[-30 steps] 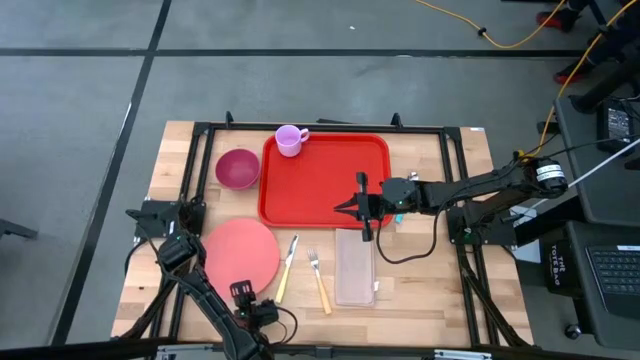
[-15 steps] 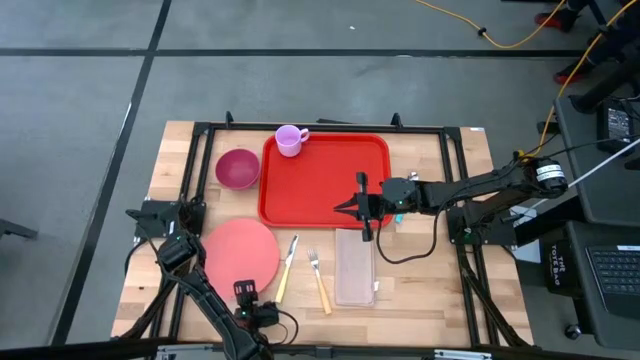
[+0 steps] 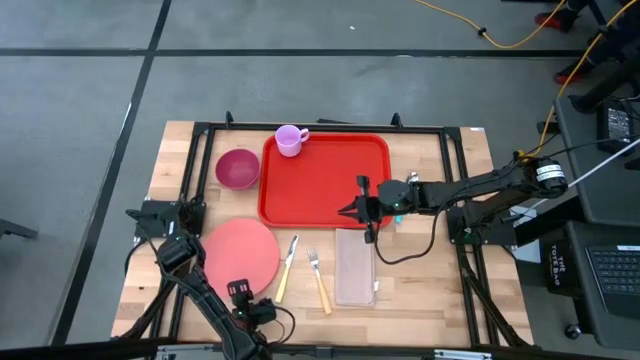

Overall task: Set up tray
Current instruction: Put the pink plate on the bottom left of the orange tray, then put the red bowl on top of the pink plate

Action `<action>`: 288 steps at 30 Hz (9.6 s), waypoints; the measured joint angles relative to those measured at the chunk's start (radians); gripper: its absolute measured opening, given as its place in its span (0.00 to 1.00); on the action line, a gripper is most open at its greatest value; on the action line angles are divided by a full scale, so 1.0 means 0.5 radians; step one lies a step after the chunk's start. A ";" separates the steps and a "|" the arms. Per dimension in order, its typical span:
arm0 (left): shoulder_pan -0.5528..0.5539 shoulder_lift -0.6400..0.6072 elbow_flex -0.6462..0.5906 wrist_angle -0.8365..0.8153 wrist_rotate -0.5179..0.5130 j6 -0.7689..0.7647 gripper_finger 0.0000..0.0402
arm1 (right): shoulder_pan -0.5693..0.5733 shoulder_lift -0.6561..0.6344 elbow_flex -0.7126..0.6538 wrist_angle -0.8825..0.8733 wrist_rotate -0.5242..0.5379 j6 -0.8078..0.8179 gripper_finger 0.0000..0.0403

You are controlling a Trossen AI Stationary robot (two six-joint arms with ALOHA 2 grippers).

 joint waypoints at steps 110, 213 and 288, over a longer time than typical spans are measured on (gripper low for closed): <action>-0.014 -0.106 0.304 -0.127 -0.130 -0.074 0.01 | 0.001 0.000 -0.002 0.095 -0.004 -0.046 0.06; 0.913 -0.728 -0.844 0.759 -1.228 1.514 0.01 | 0.014 -0.465 0.021 -0.068 0.125 0.110 0.05; 1.211 -0.800 -0.637 0.707 -0.614 1.973 0.24 | 0.014 -0.173 0.021 -0.020 0.123 0.148 0.04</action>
